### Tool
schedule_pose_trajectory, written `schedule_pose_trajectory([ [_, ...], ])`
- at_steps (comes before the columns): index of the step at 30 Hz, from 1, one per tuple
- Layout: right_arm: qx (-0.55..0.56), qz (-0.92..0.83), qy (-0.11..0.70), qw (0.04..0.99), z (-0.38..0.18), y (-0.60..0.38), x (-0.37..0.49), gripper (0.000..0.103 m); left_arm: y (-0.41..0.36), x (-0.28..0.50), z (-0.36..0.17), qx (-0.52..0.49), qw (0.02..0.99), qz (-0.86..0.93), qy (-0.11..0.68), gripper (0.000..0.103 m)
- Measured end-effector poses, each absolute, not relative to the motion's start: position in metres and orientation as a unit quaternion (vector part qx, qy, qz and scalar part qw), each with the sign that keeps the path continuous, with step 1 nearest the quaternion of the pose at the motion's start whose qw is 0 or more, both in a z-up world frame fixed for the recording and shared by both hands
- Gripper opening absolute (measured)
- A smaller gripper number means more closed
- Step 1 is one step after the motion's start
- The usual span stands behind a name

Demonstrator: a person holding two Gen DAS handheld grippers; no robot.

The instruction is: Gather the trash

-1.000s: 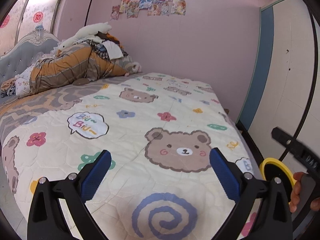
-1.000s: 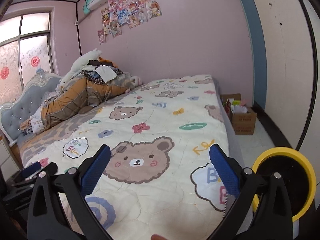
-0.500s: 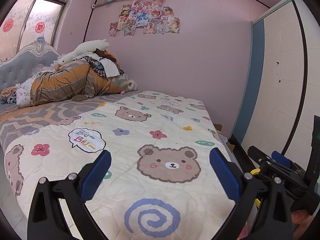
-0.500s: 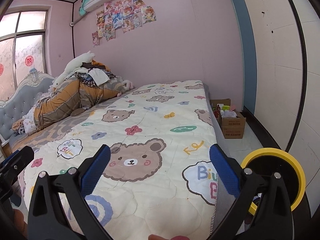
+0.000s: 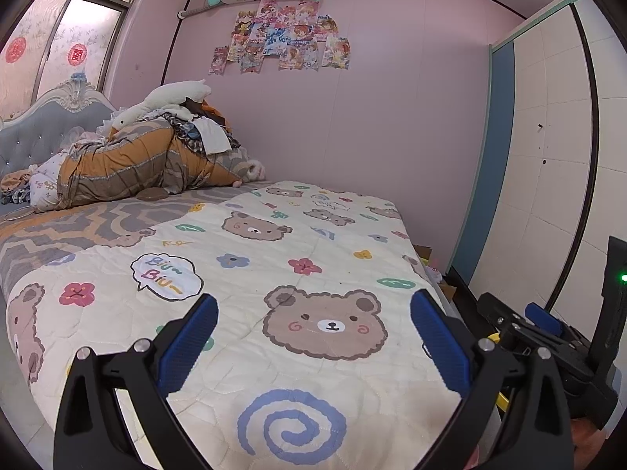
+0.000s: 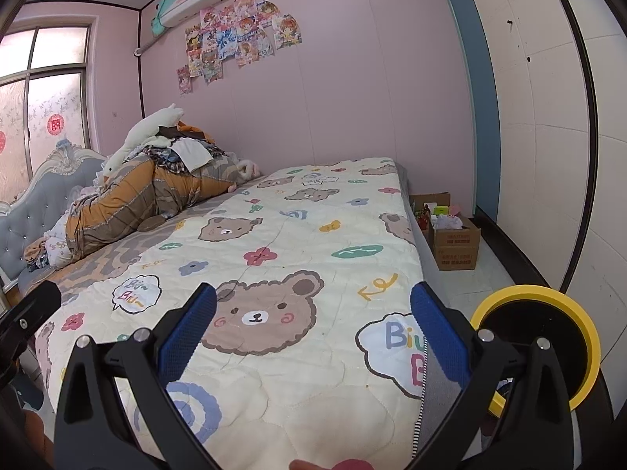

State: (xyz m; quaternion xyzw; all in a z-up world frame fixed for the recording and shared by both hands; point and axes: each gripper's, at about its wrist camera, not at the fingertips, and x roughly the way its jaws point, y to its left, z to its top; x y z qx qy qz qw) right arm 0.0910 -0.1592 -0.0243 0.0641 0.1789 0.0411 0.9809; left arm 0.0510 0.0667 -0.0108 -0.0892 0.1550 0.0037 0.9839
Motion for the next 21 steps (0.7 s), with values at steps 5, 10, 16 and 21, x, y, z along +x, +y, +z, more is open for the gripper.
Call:
schedule_pose_trajectory([
  [5,0.066,0.042,0.185,0.98,-0.0267,-0.1597,0.0952,0.095,0.0671,0.0512,-0.0105,-0.088,0.984,0.004,0.156,0.095],
  [10,0.067,0.043,0.19,0.979,-0.0293,-0.1591,0.0972,0.095,0.068,0.0515,-0.0101,-0.089,0.983,0.002,0.158,0.095],
  [16,0.071,0.044,0.196,0.977,-0.0325,-0.1602,0.1,0.095,0.0681,0.0512,-0.0105,-0.086,0.984,0.003,0.159,0.095],
  [21,0.07,0.044,0.197,0.977,-0.0328,-0.1598,0.1,0.095,0.0672,0.0516,-0.0105,-0.086,0.983,0.003,0.159,0.095],
])
